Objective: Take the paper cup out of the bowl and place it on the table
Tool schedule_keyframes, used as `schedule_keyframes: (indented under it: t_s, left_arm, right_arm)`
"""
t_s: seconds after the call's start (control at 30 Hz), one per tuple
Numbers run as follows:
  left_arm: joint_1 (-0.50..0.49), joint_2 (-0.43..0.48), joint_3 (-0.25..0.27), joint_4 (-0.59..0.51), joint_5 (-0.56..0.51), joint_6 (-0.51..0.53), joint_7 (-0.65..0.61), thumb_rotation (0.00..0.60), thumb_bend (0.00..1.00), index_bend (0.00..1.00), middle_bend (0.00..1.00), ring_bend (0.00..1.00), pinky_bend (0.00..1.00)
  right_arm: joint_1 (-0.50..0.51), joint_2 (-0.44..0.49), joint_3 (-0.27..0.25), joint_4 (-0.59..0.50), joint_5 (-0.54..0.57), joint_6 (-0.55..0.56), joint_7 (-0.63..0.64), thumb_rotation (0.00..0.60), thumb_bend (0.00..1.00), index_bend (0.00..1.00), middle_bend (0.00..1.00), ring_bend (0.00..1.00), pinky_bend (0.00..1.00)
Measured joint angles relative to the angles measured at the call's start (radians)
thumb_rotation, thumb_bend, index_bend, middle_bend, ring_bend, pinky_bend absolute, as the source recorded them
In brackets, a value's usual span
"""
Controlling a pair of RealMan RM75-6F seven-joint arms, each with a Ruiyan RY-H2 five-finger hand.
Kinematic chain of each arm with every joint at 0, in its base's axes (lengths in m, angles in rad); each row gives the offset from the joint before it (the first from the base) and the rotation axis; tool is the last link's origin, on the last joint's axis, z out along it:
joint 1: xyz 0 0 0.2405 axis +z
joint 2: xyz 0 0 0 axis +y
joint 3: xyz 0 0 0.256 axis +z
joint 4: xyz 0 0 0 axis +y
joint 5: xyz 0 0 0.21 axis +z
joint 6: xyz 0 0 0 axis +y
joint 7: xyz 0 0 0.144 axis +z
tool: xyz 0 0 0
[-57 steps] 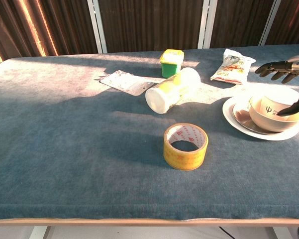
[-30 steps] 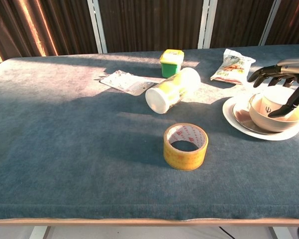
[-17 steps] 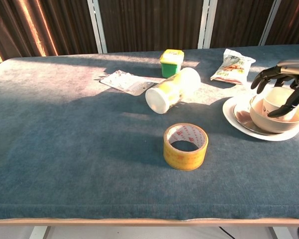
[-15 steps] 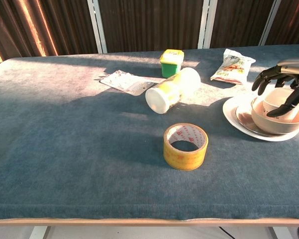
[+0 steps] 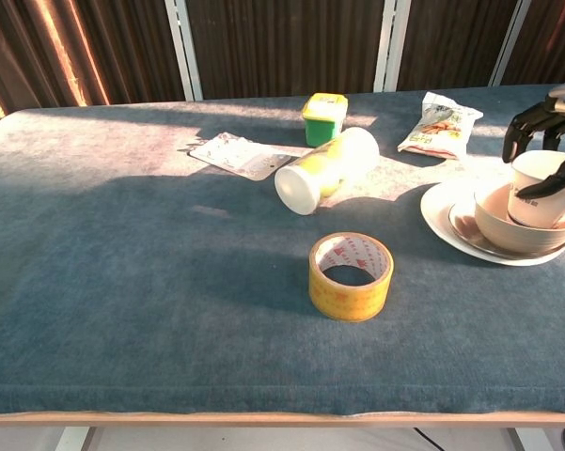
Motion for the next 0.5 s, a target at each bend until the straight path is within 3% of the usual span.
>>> schedule_keyframes:
  t_s: [0.23, 0.5]
  left_arm:
    - [-0.002, 0.0, 0.001, -0.001, 0.0, -0.003, 0.002, 0.6, 0.31, 0.07, 0.15, 0.14, 0.39]
    - [-0.001, 0.001, 0.001, -0.001, 0.001, -0.002, -0.003, 0.6, 0.31, 0.07, 0.15, 0.14, 0.39]
  right_arm:
    - [-0.021, 0.024, 0.016, -0.055, -0.075, 0.04, 0.066, 0.6, 0.06, 0.46, 0.42, 0.53, 0.8]
    - [-0.049, 0.076, 0.025, -0.178, -0.252, 0.084, 0.206, 0.6, 0.06, 0.46, 0.42, 0.53, 0.8]
